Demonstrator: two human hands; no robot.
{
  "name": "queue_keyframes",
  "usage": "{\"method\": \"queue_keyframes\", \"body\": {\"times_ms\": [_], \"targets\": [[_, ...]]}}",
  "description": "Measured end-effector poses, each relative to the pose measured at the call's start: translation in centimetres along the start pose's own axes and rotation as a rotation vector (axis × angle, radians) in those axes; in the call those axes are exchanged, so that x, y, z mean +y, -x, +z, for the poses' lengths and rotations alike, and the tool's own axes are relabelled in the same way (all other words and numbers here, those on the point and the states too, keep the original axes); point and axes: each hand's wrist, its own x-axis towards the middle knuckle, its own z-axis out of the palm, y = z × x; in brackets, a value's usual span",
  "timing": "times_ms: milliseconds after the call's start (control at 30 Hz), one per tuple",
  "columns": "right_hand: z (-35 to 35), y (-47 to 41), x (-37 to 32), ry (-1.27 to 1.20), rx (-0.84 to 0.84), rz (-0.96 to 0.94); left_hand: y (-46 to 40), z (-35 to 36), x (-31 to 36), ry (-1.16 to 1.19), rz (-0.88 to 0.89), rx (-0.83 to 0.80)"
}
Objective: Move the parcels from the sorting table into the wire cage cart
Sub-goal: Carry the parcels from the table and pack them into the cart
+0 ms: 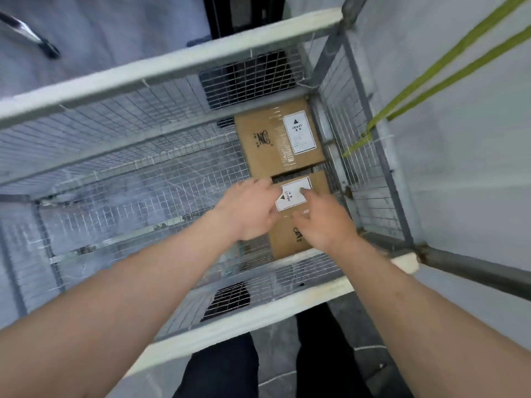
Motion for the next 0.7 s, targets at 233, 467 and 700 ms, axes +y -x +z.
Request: {"method": "queue_keyframes", "body": {"times_ms": [233, 467, 700], "targets": [[-7.2, 9.4, -5.3, 0.056, 0.15, -0.038, 7.1, -10.7, 1.4, -0.136, 0.111, 0.078], [-15.1, 18.5, -9.0, 0.05, 0.313, -0.049, 13.9, -20.6, 5.6, -0.22, 0.171, 0.186], [-20.5, 27.1, -9.1, 0.025, 0.449, -0.028, 18.8, -27.3, 12.1, -0.195, 0.24, 0.292]]}}
